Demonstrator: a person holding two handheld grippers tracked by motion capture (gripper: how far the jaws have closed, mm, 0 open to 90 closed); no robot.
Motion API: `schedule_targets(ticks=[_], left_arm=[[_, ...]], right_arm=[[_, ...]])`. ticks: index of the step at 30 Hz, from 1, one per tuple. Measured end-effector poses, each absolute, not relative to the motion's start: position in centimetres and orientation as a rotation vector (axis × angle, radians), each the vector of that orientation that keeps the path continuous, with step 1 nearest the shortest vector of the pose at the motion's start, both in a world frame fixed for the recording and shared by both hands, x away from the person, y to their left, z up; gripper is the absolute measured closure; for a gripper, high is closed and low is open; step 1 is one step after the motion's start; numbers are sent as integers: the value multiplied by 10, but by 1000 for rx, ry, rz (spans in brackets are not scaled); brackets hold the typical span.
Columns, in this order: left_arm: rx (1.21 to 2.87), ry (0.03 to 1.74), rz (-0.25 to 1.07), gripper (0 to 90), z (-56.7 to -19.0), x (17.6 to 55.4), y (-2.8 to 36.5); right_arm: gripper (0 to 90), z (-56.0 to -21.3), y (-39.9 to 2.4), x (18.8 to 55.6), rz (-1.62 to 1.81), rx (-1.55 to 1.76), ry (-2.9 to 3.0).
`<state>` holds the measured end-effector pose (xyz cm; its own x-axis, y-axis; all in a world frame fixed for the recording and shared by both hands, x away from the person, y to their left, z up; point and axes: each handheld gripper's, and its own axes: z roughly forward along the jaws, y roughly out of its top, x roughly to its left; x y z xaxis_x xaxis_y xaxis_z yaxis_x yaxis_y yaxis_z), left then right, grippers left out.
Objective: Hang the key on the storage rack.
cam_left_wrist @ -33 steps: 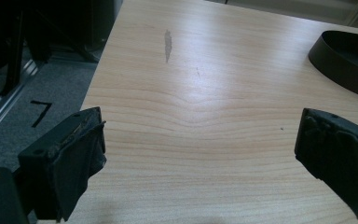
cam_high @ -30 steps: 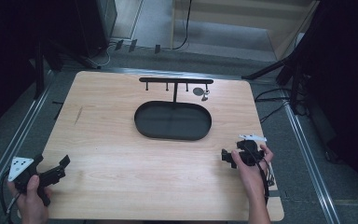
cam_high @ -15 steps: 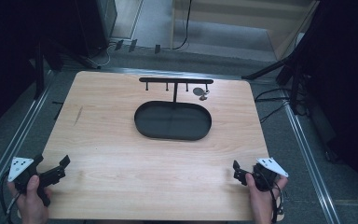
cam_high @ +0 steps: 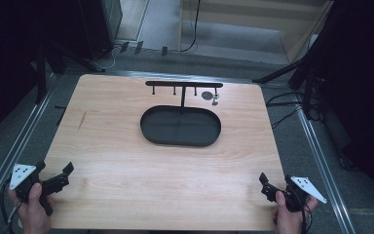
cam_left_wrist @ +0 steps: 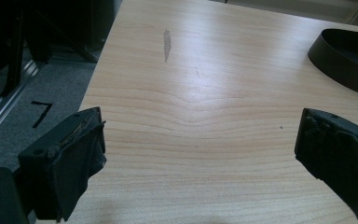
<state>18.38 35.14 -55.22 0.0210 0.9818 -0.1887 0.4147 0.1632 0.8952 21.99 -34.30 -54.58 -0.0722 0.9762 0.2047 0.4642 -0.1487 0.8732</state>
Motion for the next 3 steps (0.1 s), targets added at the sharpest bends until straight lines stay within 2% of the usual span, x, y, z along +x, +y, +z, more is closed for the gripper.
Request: schedule_targets(ticks=[3], left_arm=[[1393,1543,792,18,-552,184,352]], right_arm=[[0,-547,-342,220,1163,1642,1540]])
